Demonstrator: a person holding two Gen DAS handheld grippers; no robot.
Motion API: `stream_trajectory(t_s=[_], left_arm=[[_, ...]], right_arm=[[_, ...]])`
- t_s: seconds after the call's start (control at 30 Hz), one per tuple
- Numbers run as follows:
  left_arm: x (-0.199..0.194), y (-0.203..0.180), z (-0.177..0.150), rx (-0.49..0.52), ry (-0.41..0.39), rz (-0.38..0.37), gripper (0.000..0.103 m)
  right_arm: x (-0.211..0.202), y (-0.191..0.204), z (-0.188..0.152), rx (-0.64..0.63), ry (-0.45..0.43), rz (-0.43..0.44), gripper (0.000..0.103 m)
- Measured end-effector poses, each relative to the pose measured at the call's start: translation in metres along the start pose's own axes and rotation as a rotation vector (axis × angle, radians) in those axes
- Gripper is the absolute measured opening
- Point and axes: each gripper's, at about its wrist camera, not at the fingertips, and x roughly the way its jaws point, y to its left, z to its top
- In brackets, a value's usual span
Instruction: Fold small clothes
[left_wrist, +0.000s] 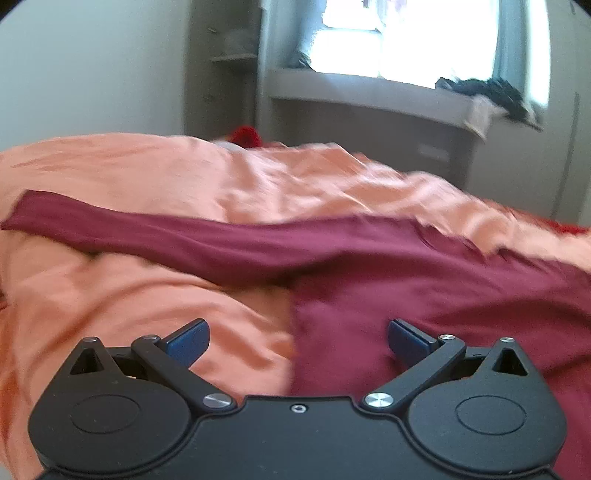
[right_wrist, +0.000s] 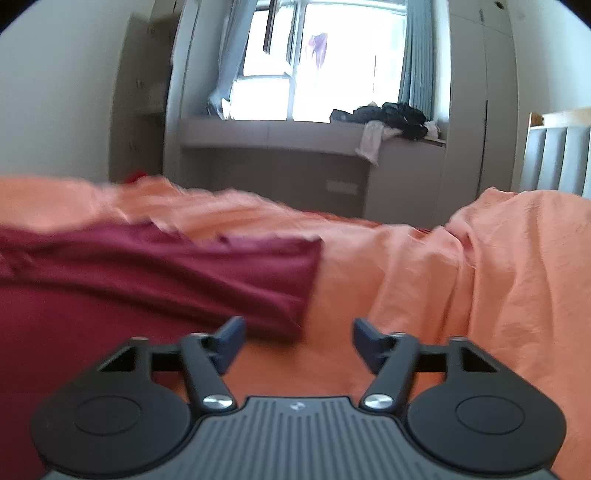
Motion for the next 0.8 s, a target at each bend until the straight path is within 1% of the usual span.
stream_trajectory(t_s=[0.03, 0.07, 0.13, 0.2, 0.27, 0.33, 0.4, 0.47, 0.53, 0.57, 0.67, 0.7, 0.77, 0.8], left_arm=[[-0.002, 0.009, 0.003, -0.014, -0.013, 0.017, 0.103], [-0.004, 0.019, 0.005, -0.031, -0.027, 0.038, 0.103], [-0.008, 0.043, 0.012, -0.054, -0.053, 0.085, 0.103], [-0.011, 0.071, 0.019, -0.079, -0.084, 0.145, 0.103], [-0.010, 0.102, 0.026, -0.112, -0.110, 0.197, 0.103], [-0.007, 0.135, 0.032, -0.159, -0.117, 0.235, 0.103], [-0.002, 0.170, 0.036, -0.206, -0.128, 0.242, 0.103], [0.005, 0.203, 0.039, -0.253, -0.136, 0.255, 0.103], [0.012, 0.228, 0.043, -0.298, -0.158, 0.316, 0.103], [0.017, 0.240, 0.046, -0.314, -0.169, 0.333, 0.102], [0.029, 0.264, 0.055, -0.373, -0.179, 0.340, 0.102], [0.032, 0.268, 0.058, -0.391, -0.180, 0.339, 0.101], [0.040, 0.275, 0.063, -0.428, -0.168, 0.344, 0.088], [0.043, 0.276, 0.065, -0.440, -0.162, 0.342, 0.085]], right_arm=[[-0.005, 0.003, 0.002, 0.016, -0.013, 0.024, 0.084], [-0.010, 0.008, 0.004, 0.029, -0.025, 0.050, 0.086], [-0.021, 0.020, 0.006, 0.055, -0.058, 0.108, 0.097], [-0.028, 0.034, 0.006, 0.087, -0.085, 0.171, 0.103], [-0.033, 0.046, 0.006, 0.114, -0.106, 0.236, 0.103], [-0.035, 0.056, 0.003, 0.142, -0.114, 0.291, 0.103], [-0.035, 0.067, -0.002, 0.158, -0.105, 0.337, 0.103], [-0.033, 0.077, -0.007, 0.158, -0.087, 0.364, 0.103], [-0.030, 0.086, -0.012, 0.145, -0.072, 0.378, 0.103], [-0.029, 0.089, -0.014, 0.136, -0.066, 0.382, 0.103], [-0.026, 0.097, -0.019, 0.120, -0.053, 0.382, 0.103], [-0.026, 0.098, -0.020, 0.118, -0.049, 0.382, 0.103], [-0.027, 0.103, -0.022, 0.111, -0.048, 0.379, 0.103], [-0.028, 0.102, -0.022, 0.105, -0.049, 0.377, 0.103]])
